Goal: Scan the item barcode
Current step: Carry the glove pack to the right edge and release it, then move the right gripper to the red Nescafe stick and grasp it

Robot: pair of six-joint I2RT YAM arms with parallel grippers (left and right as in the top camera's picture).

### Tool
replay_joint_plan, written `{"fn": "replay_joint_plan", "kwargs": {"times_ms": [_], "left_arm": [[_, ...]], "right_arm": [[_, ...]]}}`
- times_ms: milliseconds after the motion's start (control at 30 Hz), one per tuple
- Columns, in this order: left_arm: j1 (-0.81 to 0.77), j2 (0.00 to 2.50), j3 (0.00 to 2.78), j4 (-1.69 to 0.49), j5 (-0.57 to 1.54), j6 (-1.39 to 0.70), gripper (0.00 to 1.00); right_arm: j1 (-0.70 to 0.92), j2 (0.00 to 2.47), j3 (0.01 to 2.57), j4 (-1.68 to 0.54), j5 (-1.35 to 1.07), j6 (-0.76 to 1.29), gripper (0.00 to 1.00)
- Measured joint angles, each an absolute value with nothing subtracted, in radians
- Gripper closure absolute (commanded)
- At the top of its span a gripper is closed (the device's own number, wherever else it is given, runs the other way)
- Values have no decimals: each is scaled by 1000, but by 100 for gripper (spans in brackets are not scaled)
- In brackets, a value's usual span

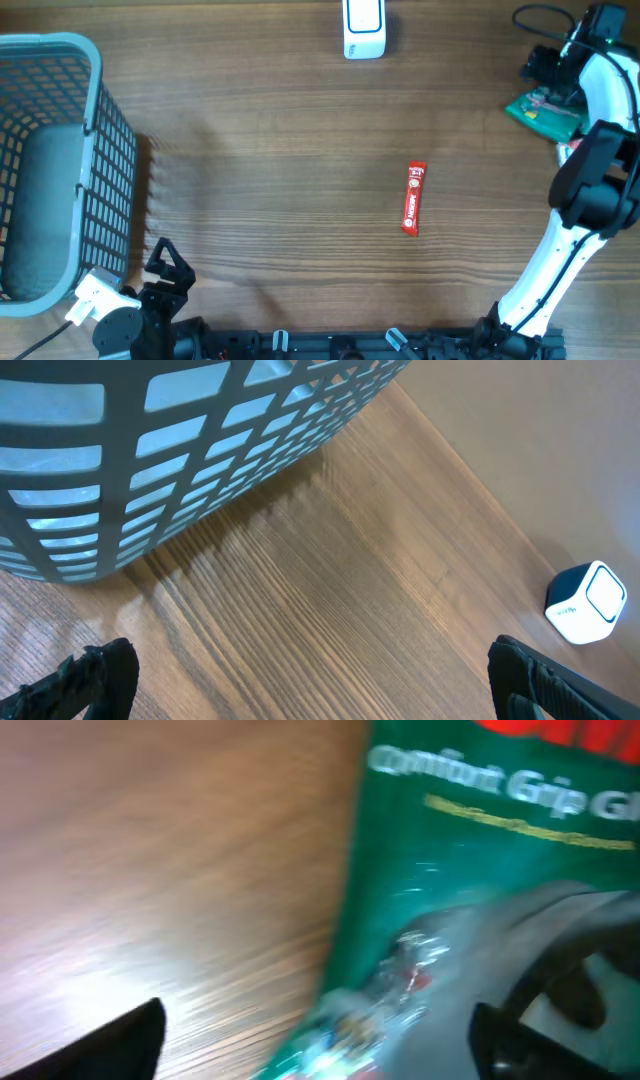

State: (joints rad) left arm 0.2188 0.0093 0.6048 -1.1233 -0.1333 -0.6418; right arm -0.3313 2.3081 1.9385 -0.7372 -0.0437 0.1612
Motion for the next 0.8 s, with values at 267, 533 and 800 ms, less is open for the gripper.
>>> {"fn": "replay_joint_plan", "kwargs": {"times_ms": [267,533,800], "left_arm": [[219,9,605,-1123,-133,-642,0],[219,9,604,-1123,-133,-642,0],[219,9,604,-1123,-133,-642,0]], "right_arm": [[-196,1958,1958,-889,-147,233,0],[-46,1666,1975,-1193,-168,364,0],[165,1620,1771,-1291,-77,525,3]]}}
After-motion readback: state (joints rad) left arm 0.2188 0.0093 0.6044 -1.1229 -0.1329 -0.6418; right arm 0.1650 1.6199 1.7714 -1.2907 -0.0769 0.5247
